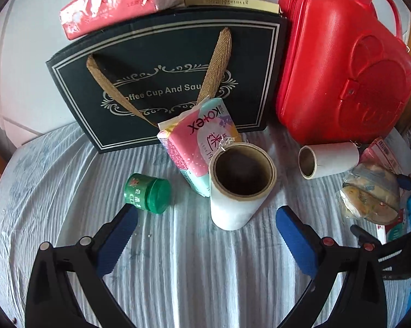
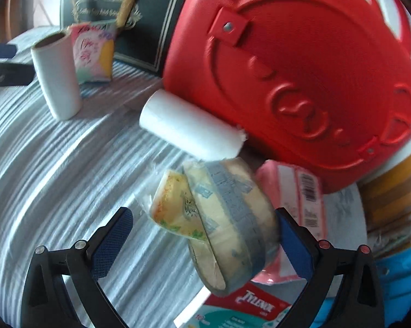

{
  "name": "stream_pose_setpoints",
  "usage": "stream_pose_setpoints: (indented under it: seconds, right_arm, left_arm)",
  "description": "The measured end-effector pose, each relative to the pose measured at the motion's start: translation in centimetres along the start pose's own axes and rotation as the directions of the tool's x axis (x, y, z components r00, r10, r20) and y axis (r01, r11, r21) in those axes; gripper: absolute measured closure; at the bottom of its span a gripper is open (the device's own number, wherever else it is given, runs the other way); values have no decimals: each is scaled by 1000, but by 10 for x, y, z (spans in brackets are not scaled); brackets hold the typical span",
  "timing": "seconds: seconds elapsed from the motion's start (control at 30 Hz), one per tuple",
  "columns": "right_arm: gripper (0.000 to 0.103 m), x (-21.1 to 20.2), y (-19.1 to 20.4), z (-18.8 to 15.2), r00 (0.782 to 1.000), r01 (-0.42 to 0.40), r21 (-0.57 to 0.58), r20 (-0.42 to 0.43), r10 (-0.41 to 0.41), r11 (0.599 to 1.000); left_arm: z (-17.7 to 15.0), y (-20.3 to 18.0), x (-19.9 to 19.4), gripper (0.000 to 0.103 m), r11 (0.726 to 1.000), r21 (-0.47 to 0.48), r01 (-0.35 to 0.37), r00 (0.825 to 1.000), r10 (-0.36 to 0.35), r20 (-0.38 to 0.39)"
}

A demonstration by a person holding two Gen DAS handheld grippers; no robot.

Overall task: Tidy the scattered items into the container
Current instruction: 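Grasp the white lint roller with the left tool while the right tool grasps the tape roll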

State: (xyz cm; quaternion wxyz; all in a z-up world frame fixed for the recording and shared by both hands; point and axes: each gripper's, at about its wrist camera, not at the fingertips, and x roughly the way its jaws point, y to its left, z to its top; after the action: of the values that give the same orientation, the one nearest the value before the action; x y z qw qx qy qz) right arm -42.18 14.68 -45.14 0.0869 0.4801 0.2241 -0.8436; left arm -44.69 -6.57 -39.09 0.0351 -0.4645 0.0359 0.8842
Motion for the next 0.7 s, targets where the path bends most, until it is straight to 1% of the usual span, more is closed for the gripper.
stream_pose_setpoints:
  seconds: [0.1, 0.2, 0.27, 0.33, 0.4, 0.43, 0.47, 0.5, 0.53, 0.6, 0.63, 0.7]
  right_arm:
    - [3, 15, 3, -4, 998, -50, 12, -31, 50, 999]
    - [3, 22, -7, -6, 992, -124, 137, -7, 126, 983]
    - [1, 27, -12, -6, 989, -144, 202, 1, 146, 969]
    - [1, 30, -15, -7, 990, -138, 238, 5, 141, 961]
    - [0, 32, -14, -8, 991, -135, 239, 9, 137, 962]
    - [2, 32, -14, -9, 991, -134, 241, 13, 135, 961]
    - [5, 31, -15, -9, 991, -130, 251, 18, 130, 959]
    - [18, 30, -17, -9, 992, -127, 265, 23, 125, 956]
    - [32, 29, -19, -9, 992, -127, 278, 27, 125, 952]
    - [46, 28, -21, -8, 990, -139, 297, 29, 137, 945]
    - [49, 27, -20, -9, 990, -139, 297, 29, 136, 945]
    - [51, 26, -19, -11, 991, -136, 300, 32, 133, 944]
  left_arm:
    - [1, -3, 13, 0, 1000, -1, -11, 1000, 11, -11]
    - [3, -5, 21, 0, 1000, -10, -11, 1000, 11, -8]
    - [3, -7, 25, 0, 1000, -1, -15, 1000, 15, -7]
    - [3, -8, 28, 0, 1000, -4, -18, 1000, 18, -4]
    - [3, -8, 31, 9, 1000, -15, -16, 1000, 16, -3]
    - [3, -8, 33, 26, 1000, -15, -13, 1000, 13, -11]
    - [3, -9, 34, 43, 1000, -15, 6, 1000, -6, -22]
    - [2, -10, 35, 51, 1000, -14, 26, 999, -26, -29]
    - [1, -12, 35, 58, 1000, -7, 28, 999, -28, -30]
    - [-1, -13, 33, 58, 1000, -7, 28, 999, -28, -27]
    - [-3, -12, 31, 58, 999, -14, 30, 999, -31, -23]
    - [-7, -10, 28, 58, 999, -24, 30, 999, -30, -19]
